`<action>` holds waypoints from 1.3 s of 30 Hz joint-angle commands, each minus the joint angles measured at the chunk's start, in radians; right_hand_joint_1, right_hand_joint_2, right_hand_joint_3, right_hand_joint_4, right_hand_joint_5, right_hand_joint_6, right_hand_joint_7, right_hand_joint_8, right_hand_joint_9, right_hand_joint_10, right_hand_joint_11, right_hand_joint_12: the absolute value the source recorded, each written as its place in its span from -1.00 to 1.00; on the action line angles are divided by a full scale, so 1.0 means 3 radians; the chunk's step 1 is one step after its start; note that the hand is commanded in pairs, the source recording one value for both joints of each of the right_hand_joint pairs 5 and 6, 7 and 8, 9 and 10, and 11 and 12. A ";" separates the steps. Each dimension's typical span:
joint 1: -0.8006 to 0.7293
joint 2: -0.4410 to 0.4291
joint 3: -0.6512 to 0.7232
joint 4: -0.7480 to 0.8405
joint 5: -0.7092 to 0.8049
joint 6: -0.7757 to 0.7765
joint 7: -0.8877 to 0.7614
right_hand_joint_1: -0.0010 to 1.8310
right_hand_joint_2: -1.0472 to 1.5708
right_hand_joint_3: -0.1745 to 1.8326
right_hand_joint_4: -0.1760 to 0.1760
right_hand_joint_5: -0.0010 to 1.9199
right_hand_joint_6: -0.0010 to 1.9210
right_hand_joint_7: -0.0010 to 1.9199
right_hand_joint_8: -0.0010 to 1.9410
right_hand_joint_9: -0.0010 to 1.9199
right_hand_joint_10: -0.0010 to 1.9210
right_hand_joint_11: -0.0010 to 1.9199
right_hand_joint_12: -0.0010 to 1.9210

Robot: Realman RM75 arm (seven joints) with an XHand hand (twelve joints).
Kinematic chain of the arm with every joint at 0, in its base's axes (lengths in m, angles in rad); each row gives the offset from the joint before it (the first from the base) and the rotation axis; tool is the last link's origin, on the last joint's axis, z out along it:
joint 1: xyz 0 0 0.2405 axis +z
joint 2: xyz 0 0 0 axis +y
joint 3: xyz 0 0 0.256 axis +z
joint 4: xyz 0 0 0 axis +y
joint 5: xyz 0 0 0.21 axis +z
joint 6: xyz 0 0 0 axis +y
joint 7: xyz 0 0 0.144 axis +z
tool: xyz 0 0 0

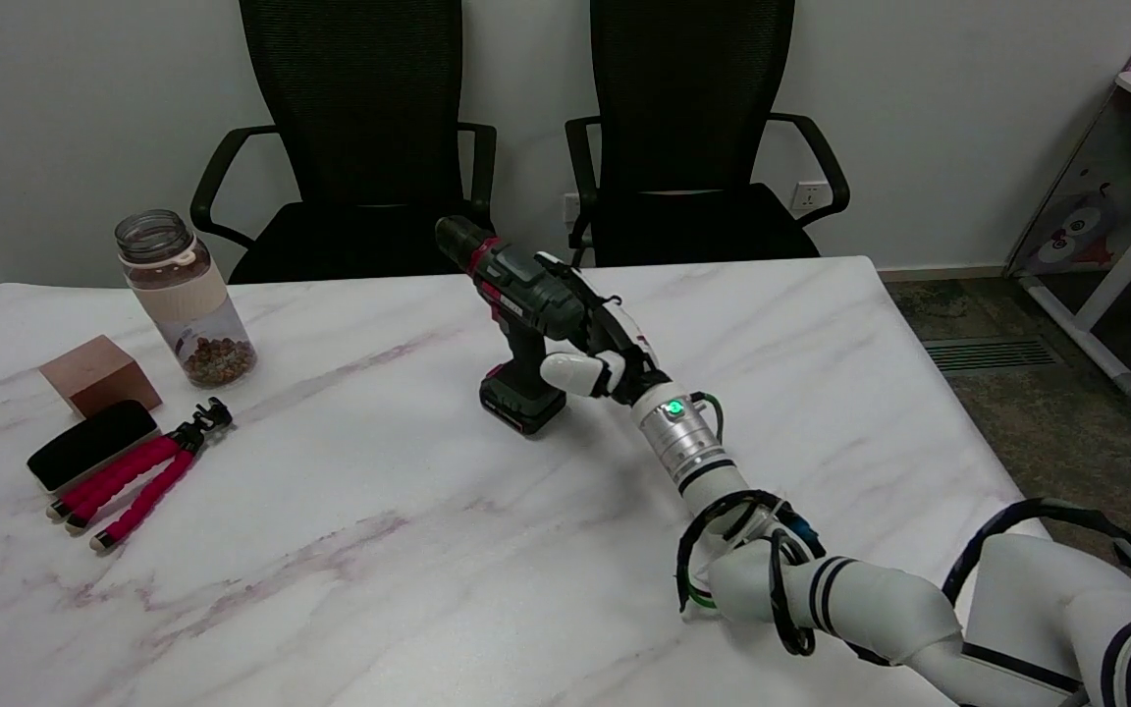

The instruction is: Pick up the power screwdriver.

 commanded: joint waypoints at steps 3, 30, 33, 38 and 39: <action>0.0207 -0.0198 -0.0066 0.0197 0.0011 -0.0197 -0.0320 -0.10 -0.46 -0.09 0.65 -0.89 -0.89 -0.89 -0.89 -0.63 -0.63 -0.75 -0.75; 0.0223 -0.0296 -0.0074 0.0192 0.0118 -0.0200 -0.0336 -0.02 -0.31 -0.19 0.41 -1.00 -1.00 -1.00 -1.00 -0.62 -0.62 -0.77 -0.77; 0.0220 -0.0296 -0.0074 0.0187 0.0119 -0.0177 -0.0336 -0.01 -0.30 -0.16 0.40 -1.00 -1.00 -1.00 -1.00 -0.60 -0.60 -0.75 -0.75; 0.0207 -0.0291 -0.0056 0.0133 0.0119 -0.0157 -0.0310 0.00 -0.30 -0.13 0.39 -1.00 -1.00 -1.00 -1.00 -0.58 -0.58 -0.71 -0.71; 0.0202 -0.0291 -0.0056 0.0128 0.0129 -0.0156 -0.0307 0.00 -0.30 -0.13 0.39 -1.00 -1.00 -1.00 -1.00 -0.58 -0.58 -0.71 -0.71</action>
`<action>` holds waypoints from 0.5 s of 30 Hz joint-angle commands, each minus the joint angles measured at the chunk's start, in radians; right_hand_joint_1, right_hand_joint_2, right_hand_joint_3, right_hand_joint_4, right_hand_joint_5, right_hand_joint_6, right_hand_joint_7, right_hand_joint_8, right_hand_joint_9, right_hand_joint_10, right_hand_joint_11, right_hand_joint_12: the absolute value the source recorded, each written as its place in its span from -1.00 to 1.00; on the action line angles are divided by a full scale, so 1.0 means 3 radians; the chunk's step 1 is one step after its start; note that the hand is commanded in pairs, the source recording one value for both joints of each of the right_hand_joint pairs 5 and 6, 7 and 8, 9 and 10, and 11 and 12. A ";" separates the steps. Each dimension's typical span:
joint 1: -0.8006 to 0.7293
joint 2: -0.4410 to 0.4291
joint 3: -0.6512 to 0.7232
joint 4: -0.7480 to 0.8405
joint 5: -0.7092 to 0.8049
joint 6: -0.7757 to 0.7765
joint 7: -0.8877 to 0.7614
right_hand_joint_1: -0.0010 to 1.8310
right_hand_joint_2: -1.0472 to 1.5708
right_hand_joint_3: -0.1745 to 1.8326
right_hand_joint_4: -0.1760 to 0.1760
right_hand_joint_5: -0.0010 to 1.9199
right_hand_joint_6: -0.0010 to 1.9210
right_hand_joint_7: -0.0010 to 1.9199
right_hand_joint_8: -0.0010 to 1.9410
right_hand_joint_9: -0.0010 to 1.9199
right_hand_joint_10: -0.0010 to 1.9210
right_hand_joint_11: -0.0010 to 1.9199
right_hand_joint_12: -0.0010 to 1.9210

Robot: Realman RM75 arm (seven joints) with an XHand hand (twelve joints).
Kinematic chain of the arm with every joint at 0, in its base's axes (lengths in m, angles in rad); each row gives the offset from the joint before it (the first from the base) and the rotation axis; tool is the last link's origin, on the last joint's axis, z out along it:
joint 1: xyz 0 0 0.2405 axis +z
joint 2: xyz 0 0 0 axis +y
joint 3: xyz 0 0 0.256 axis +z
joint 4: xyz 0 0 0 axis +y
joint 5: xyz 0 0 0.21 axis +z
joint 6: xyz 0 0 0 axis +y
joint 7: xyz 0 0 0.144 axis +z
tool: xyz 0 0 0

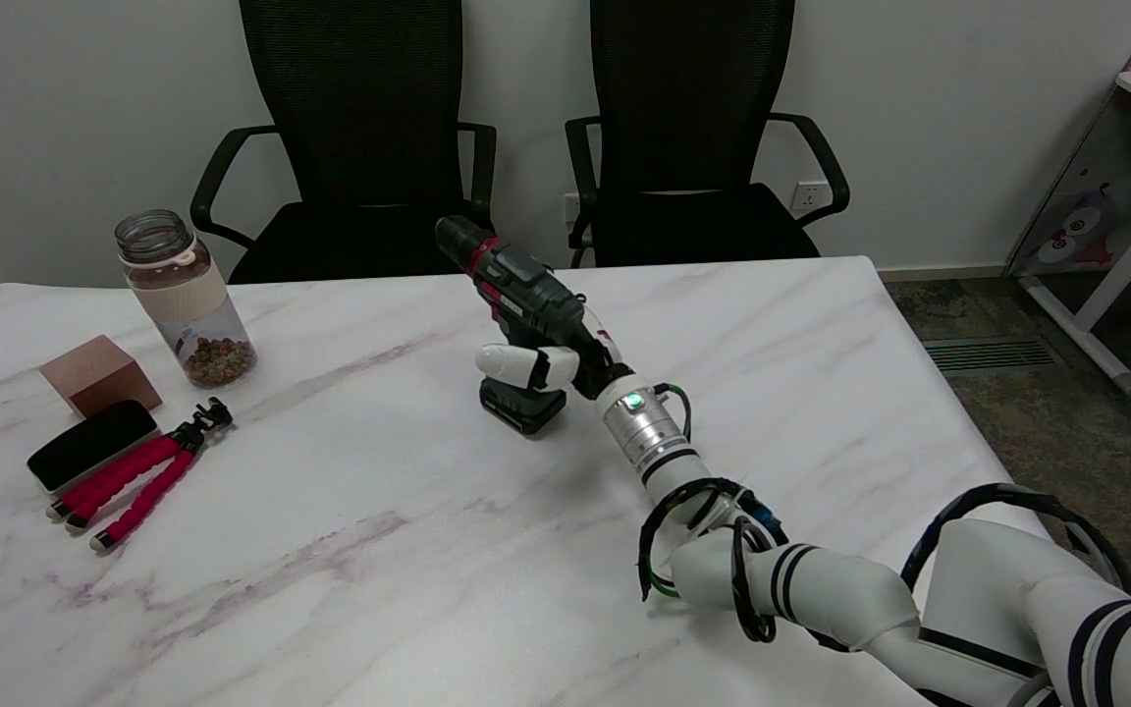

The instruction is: Pick up the power screwdriver.

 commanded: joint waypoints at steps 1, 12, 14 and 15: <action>-0.0014 -0.0017 -0.0001 -0.0072 0.0080 0.0033 0.0015 0.00 -0.30 -0.13 0.39 -1.00 -1.00 -1.00 -1.00 -0.57 -0.57 -0.70 -0.70; -0.0060 -0.0001 -0.0015 -0.0202 0.0270 0.0033 0.0025 0.00 -0.30 -0.09 0.38 -1.00 -1.00 -1.00 -1.00 -0.57 -0.57 -0.73 -0.73; -0.0070 -0.0001 -0.0002 -0.0220 0.0270 0.0033 0.0043 0.00 -0.30 -0.09 0.38 -1.00 -1.00 -1.00 -1.00 -0.57 -0.57 -0.73 -0.73; -0.0075 0.0001 0.0003 -0.0227 0.0270 0.0033 0.0068 0.00 -0.30 -0.08 0.38 -1.00 -1.00 -1.00 -1.00 -0.57 -0.57 -0.73 -0.73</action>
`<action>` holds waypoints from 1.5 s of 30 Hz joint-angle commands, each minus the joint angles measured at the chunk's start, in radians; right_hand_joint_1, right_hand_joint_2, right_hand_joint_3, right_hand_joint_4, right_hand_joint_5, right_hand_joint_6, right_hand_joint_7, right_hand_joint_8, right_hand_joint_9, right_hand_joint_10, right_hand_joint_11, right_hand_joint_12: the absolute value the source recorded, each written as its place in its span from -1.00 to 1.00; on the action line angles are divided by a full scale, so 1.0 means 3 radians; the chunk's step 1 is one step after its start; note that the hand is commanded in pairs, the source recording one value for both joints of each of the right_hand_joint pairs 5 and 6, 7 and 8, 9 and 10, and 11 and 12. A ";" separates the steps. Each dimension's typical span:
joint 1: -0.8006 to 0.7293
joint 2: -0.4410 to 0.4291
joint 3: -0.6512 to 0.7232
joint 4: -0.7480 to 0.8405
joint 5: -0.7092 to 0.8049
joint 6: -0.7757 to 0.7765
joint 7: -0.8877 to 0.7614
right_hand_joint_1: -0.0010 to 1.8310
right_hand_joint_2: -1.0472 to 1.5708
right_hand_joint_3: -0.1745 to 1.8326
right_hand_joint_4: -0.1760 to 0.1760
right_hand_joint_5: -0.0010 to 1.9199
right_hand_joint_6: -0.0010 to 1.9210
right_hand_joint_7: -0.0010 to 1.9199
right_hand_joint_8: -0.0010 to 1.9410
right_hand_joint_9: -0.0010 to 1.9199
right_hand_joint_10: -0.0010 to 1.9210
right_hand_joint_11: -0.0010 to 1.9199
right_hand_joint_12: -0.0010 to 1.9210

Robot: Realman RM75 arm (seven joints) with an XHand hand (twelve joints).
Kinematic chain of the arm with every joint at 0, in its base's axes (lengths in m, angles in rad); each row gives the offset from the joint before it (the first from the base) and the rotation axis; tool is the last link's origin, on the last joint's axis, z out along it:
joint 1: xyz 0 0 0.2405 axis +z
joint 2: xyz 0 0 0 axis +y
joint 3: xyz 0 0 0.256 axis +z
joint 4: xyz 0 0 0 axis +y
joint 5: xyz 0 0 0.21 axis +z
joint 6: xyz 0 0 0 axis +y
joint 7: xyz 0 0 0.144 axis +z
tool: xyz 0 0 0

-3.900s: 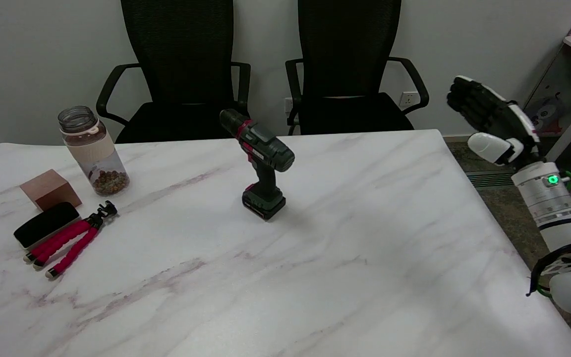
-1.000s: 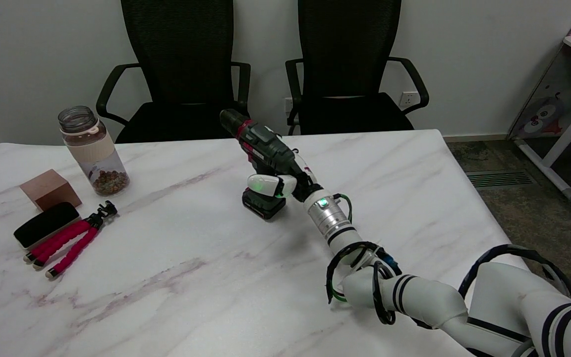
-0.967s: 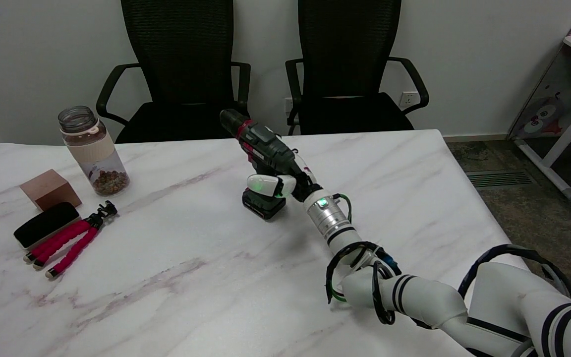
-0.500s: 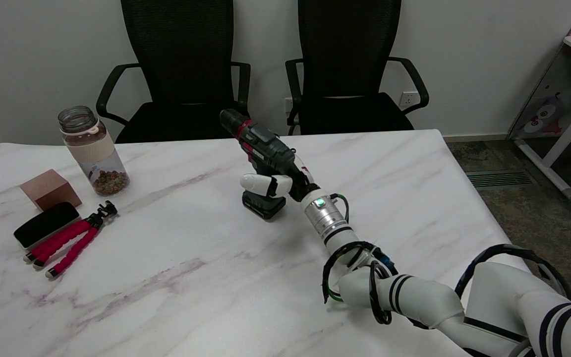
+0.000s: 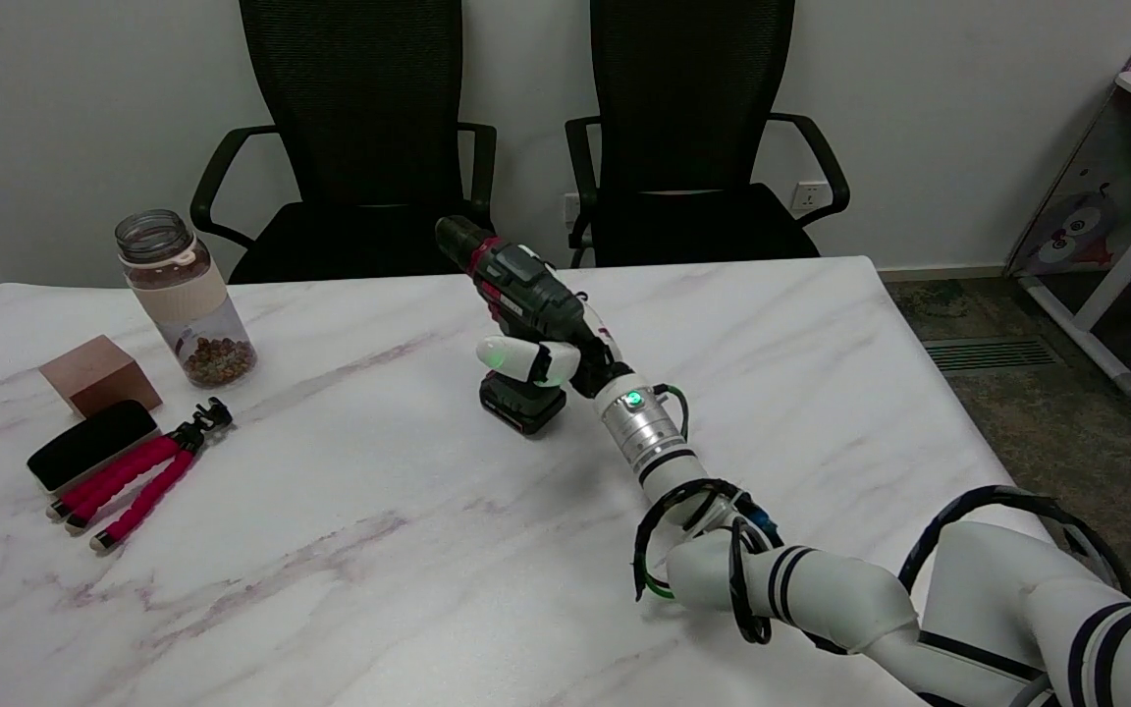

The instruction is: Pick up the power screwdriver.

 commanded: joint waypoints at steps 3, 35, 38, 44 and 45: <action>-0.0069 0.0019 0.0008 -0.0179 0.0144 0.0027 0.0268 0.00 -0.31 -0.06 0.38 -1.00 -1.00 -1.00 -1.00 -0.57 -0.57 -0.73 -0.73; -0.0115 0.0024 -0.0015 -0.0133 0.0144 -0.0090 0.0358 0.13 -0.07 -0.03 0.36 -1.00 -1.00 -1.00 -1.00 0.01 0.00 -0.43 -0.43; -0.0110 0.0024 -0.0015 -0.0133 0.0144 -0.0126 0.0358 0.15 -0.04 0.07 0.35 -0.99 -0.99 -0.99 -0.99 0.16 0.15 -0.38 -0.38; -0.0097 0.0024 -0.0015 -0.0128 0.0144 -0.0160 0.0358 0.17 0.03 0.19 0.39 -0.94 -0.94 -0.94 -0.94 0.22 0.22 -0.27 -0.27; -0.0092 0.0024 -0.0015 -0.0128 0.0144 -0.0162 0.0358 0.17 0.04 0.21 0.40 -0.93 -0.93 -0.93 -0.93 0.25 0.25 -0.21 -0.21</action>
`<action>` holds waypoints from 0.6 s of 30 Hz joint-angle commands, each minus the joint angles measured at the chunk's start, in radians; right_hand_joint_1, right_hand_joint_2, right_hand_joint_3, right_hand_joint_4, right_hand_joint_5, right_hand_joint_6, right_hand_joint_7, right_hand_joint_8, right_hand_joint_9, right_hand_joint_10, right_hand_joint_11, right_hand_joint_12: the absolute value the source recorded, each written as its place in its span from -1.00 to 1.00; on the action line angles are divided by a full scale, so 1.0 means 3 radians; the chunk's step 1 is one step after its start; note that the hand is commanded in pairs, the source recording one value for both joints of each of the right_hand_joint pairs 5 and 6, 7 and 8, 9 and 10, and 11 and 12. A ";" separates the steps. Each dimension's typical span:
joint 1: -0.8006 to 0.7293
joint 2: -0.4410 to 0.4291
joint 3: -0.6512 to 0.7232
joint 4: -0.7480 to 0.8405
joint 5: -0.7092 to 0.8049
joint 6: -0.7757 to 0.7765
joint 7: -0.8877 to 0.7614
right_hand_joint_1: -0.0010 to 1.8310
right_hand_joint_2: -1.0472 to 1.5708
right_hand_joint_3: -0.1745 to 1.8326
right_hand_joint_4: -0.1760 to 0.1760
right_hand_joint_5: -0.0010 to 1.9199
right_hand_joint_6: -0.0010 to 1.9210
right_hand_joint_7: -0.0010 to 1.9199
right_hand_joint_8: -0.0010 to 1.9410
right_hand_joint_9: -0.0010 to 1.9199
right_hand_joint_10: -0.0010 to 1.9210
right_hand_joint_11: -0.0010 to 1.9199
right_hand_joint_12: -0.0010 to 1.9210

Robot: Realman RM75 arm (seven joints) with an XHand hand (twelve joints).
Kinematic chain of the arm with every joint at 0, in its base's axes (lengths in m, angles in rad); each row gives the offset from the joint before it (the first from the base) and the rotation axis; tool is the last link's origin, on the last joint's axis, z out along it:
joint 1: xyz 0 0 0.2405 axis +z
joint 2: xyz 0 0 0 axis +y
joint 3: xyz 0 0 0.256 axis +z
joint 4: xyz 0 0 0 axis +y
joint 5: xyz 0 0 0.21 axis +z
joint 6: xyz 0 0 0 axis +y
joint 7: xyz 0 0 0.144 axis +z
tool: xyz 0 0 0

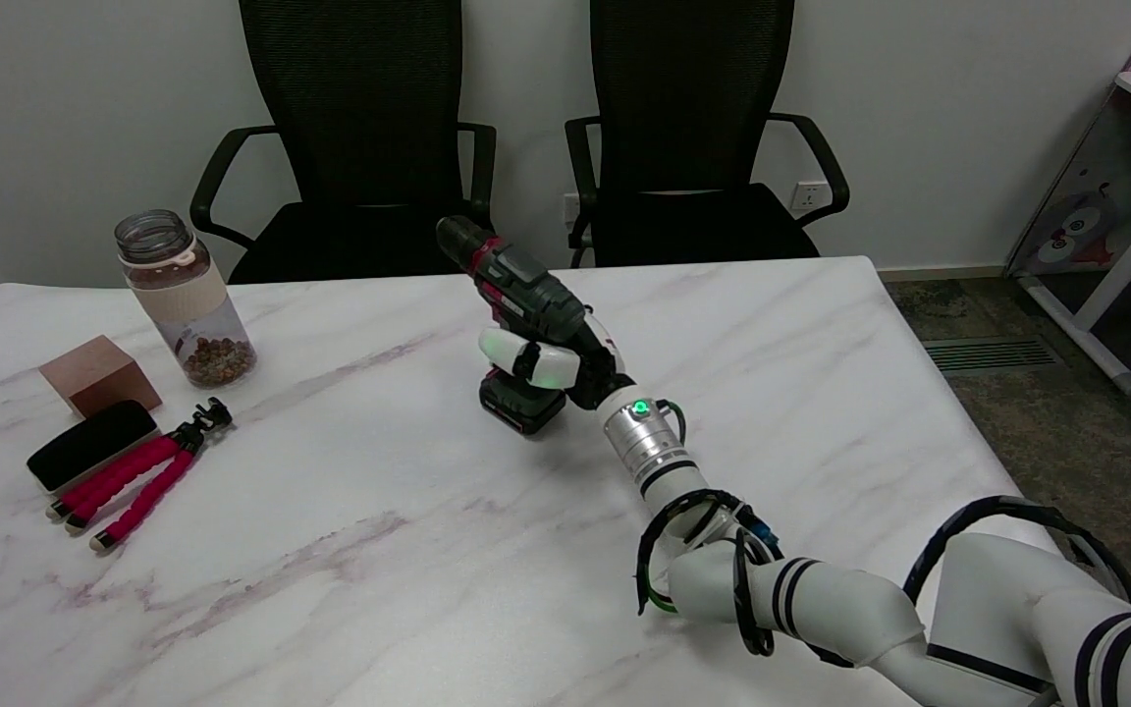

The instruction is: Pick up the power screwdriver.

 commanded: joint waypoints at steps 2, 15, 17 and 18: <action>0.0012 0.0001 -0.0002 0.0001 0.0003 -0.0106 0.0015 0.18 0.06 0.24 0.41 -0.92 -0.93 -0.92 -0.93 0.31 0.31 -0.13 -0.13; 0.0012 0.0001 -0.0002 -0.0019 0.0003 -0.0106 0.0015 0.18 0.23 0.16 0.61 -0.54 -0.55 -0.54 -0.55 0.55 0.55 0.27 0.27; 0.0015 0.0001 -0.0002 -0.0019 0.0003 -0.0106 0.0015 0.18 0.27 0.11 0.76 -0.19 -0.19 -0.19 -0.20 0.57 0.57 0.29 0.29; 0.0017 0.0001 -0.0002 -0.0019 0.0003 -0.0106 0.0015 0.18 0.28 0.09 0.81 -0.10 -0.10 -0.10 -0.11 0.58 0.58 0.30 0.30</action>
